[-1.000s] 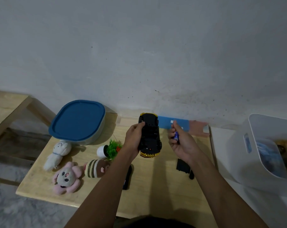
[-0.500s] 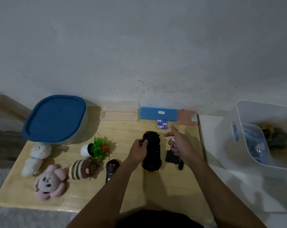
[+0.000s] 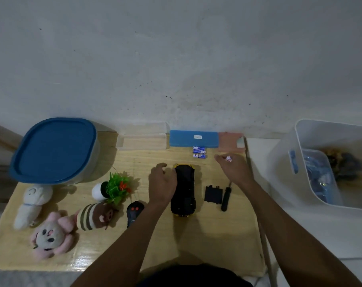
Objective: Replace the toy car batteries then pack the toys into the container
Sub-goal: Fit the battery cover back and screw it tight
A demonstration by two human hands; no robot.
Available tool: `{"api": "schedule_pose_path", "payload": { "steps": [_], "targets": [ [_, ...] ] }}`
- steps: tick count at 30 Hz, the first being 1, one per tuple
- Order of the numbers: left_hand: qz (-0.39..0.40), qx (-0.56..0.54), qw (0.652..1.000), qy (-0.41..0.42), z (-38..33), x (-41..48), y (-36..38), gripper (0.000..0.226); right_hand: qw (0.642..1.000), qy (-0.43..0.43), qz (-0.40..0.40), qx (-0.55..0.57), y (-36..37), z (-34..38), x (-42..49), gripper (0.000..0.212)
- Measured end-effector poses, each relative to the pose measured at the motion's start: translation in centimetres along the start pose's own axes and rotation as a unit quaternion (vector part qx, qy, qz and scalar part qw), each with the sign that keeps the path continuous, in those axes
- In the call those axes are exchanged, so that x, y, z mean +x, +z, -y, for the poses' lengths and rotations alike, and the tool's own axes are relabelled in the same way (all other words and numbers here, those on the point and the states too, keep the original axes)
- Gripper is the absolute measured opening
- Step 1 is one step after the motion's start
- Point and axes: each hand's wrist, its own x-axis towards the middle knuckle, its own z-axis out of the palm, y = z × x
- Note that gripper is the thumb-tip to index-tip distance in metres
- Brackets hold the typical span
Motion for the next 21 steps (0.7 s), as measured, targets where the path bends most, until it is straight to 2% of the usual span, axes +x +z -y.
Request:
{"api": "schedule_pose_path", "payload": {
  "steps": [1,3,5,8,10,13,16,18,21],
  "targets": [
    [-0.029,0.030,0.998,0.047,-0.7,0.2,-0.2,0.038,0.998,-0.011,-0.021,-0.052,-0.3,-0.1,0.8,0.031],
    [-0.057,0.075,0.987,0.129,-2.6,1.1,-0.1,0.030,0.986,-0.019,-0.045,-0.159,-1.0,-0.8,2.8,0.042],
    [0.004,0.071,0.983,0.171,-4.8,2.3,0.5,0.024,0.969,-0.006,-0.049,-0.240,-1.6,-1.4,4.7,0.053],
    [0.173,0.084,0.968,0.162,-7.5,4.1,2.4,0.021,0.940,0.002,-0.022,-0.341,-2.6,-1.5,6.5,0.064],
    [0.223,0.113,0.954,0.166,-8.7,4.9,4.1,0.025,0.918,-0.012,0.005,-0.396,-3.1,-1.1,7.2,0.065],
    [0.249,0.122,0.946,0.166,-9.9,5.6,6.5,0.033,0.894,-0.040,0.023,-0.445,-3.4,-0.9,8.1,0.055],
    [0.271,0.124,0.944,0.141,-10.5,6.1,8.7,0.035,0.869,-0.083,0.003,-0.487,-3.3,-0.5,8.9,0.040],
    [0.273,0.127,0.945,0.124,-10.4,6.3,10.3,0.027,0.855,-0.106,0.006,-0.507,-3.2,-0.5,9.3,0.035],
    [0.255,0.143,0.951,0.097,-10.2,6.5,12.2,0.030,0.846,-0.127,0.019,-0.518,-2.9,-0.7,9.6,0.026]
  ]
}}
